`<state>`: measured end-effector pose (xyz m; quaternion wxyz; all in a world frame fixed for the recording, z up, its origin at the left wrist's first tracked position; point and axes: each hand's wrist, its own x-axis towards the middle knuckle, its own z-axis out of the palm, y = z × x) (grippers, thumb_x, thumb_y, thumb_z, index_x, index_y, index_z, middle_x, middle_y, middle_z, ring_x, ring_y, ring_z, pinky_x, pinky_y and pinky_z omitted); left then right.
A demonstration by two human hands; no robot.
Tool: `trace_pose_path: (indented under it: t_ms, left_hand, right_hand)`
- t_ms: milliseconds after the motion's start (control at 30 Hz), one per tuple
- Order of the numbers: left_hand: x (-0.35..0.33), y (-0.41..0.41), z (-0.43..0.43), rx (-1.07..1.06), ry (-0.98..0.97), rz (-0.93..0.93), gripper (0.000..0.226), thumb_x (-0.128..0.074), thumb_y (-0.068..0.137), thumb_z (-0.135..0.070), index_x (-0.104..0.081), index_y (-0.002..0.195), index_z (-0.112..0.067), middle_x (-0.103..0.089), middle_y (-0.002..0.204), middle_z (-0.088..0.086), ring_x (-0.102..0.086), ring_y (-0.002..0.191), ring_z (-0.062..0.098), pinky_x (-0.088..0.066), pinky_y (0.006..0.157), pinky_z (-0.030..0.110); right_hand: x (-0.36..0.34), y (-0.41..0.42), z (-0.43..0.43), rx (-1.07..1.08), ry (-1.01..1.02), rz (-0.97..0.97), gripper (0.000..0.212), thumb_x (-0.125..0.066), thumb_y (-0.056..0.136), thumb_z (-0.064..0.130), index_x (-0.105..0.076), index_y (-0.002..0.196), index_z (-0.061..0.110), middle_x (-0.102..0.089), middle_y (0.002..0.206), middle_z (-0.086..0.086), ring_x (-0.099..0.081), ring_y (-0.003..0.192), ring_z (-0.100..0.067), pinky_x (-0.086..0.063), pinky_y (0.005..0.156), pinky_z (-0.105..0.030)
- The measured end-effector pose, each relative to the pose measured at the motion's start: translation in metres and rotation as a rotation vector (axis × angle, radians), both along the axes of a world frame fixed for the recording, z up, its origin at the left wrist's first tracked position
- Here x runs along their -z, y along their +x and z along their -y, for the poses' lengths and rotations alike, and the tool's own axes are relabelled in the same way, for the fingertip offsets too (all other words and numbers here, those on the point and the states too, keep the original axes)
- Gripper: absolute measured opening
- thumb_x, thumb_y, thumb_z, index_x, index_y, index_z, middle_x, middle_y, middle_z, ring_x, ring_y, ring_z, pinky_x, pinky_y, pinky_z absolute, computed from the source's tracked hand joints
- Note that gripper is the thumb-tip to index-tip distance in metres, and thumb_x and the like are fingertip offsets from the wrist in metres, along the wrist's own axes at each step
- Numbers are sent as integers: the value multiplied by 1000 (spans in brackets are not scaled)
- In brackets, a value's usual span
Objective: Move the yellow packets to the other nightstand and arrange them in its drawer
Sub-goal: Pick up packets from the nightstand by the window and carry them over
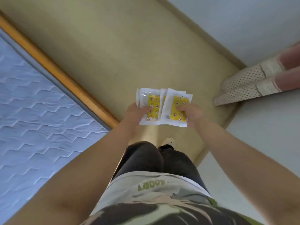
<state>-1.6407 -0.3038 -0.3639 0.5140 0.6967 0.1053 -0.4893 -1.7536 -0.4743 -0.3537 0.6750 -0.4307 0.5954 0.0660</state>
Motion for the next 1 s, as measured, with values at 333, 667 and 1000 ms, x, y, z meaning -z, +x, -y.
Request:
trace_pose_path:
  t_ms: [333, 667, 1000]
  left_hand:
    - [-9, 179, 67, -325, -30, -31, 19, -70, 83, -2, -63, 90, -18, -71, 88, 2, -71, 77, 18, -58, 68, 33]
    - [-35, 435, 84, -475, -89, -24, 23, -71, 79, 4, -67, 98, -9, -73, 94, 9, -72, 80, 22, -60, 71, 38]
    - [-23, 685, 99, -727, -51, 36, 25, -69, 80, 5, -67, 99, -11, -73, 90, 4, -71, 79, 20, -59, 70, 35]
  right_hand:
    - [0, 231, 85, -217, 88, 36, 39, -60, 81, -12, -57, 119, -4, -64, 115, -21, -65, 101, -38, -51, 89, -53]
    - [-24, 508, 105, -360, 76, 34, 36, -59, 84, -9, -57, 120, -4, -63, 113, -20, -63, 97, -34, -51, 90, -51]
    - [-24, 813, 125, -630, 72, 84, 26, -60, 84, -8, -61, 109, 0, -65, 109, -18, -64, 91, -33, -53, 84, -47]
